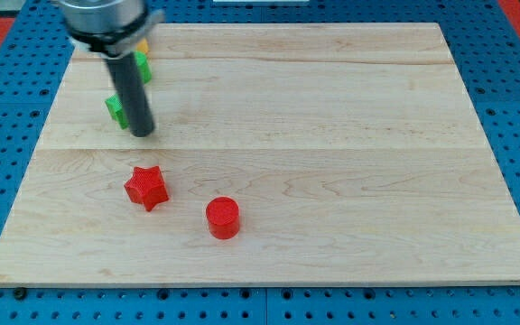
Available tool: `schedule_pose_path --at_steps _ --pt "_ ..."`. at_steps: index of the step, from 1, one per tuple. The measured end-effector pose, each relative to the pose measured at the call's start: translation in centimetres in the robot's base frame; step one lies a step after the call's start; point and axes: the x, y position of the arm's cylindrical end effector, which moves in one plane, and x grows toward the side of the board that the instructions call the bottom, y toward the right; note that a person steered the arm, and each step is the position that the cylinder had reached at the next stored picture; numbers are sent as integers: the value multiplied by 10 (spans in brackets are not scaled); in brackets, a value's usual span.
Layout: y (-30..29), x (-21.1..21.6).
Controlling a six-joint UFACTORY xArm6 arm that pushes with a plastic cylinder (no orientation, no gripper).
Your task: Move the arm below to the red circle
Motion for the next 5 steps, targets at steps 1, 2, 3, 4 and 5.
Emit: schedule_pose_path --at_steps 1,2,3,4,5 --pt "-3 -31" --pt "-2 -53" --pt "4 -32" --pt "25 11" --pt "26 37"
